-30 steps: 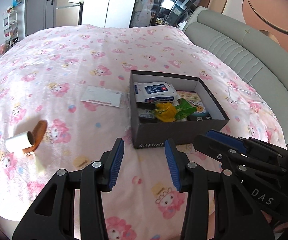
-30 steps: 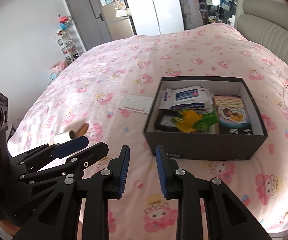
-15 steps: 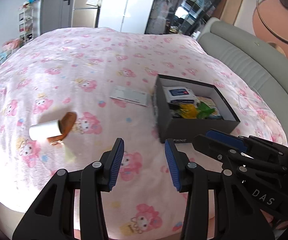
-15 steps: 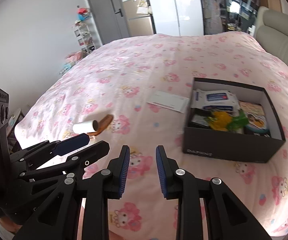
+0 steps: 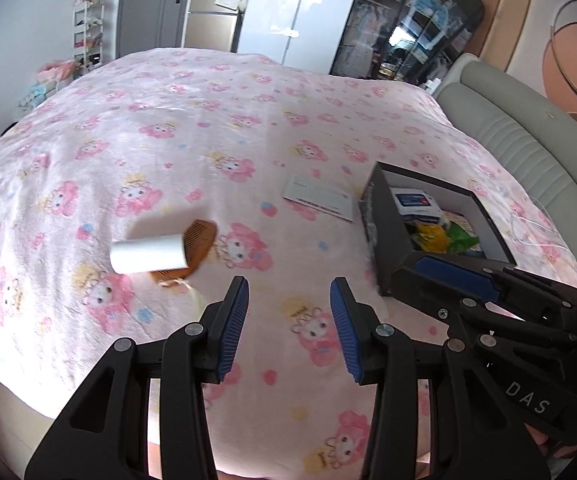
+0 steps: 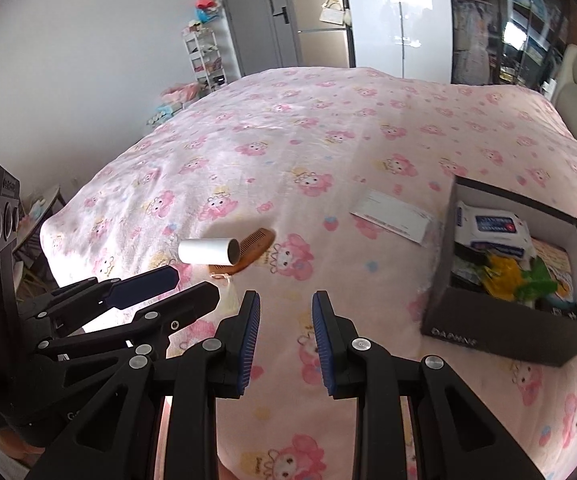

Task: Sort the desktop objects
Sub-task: 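Withdraw the left tool and move it toward the white lint roller, then close the left tool around the white lint roller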

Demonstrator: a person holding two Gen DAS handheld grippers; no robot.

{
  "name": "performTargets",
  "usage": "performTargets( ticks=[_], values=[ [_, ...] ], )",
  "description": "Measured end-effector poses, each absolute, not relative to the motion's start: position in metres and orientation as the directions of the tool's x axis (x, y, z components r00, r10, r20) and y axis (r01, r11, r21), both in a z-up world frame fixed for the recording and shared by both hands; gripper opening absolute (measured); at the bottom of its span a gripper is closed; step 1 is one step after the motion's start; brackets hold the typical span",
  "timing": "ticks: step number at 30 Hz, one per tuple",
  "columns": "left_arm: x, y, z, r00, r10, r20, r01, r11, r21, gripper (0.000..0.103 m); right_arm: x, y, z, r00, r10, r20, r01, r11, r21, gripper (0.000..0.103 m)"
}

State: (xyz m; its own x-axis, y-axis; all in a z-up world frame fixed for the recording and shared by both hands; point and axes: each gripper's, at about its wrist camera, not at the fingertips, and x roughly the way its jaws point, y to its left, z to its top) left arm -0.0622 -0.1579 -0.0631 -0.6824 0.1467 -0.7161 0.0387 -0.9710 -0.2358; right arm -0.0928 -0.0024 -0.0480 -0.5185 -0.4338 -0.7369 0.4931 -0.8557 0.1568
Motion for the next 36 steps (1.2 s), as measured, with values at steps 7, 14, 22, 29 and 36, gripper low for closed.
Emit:
performTargets(
  ticks=[7, 14, 22, 29, 36],
  values=[
    [-0.071, -0.194, -0.073, -0.691, 0.122, -0.713, 0.093, -0.963, -0.254, 0.043, -0.11, -0.038, -0.053, -0.488, -0.458, -0.743, 0.543, -0.826, 0.153, 0.024],
    [-0.086, -0.238, -0.1, -0.674, 0.098, -0.732, 0.161, -0.948, -0.276, 0.043, -0.131, -0.081, -0.075, -0.431, -0.483, -0.763, 0.586, -0.792, 0.17, 0.024],
    [-0.116, -0.297, -0.154, -0.629, 0.078, -0.774, 0.283, -0.903, -0.322, 0.043, -0.165, -0.13, -0.127, -0.353, -0.421, -0.836, 0.6, -0.787, 0.143, 0.024],
    [-0.141, -0.336, -0.202, -0.578, 0.071, -0.813, 0.357, -0.874, -0.33, 0.043, -0.19, -0.162, -0.165, -0.284, -0.392, -0.875, 0.598, -0.786, 0.158, 0.024],
    [-0.155, -0.358, -0.225, -0.599, 0.166, -0.784, 0.355, -0.822, -0.445, 0.055, -0.215, -0.189, -0.192, -0.239, -0.391, -0.889, 0.595, -0.782, 0.184, 0.024]
  ],
)
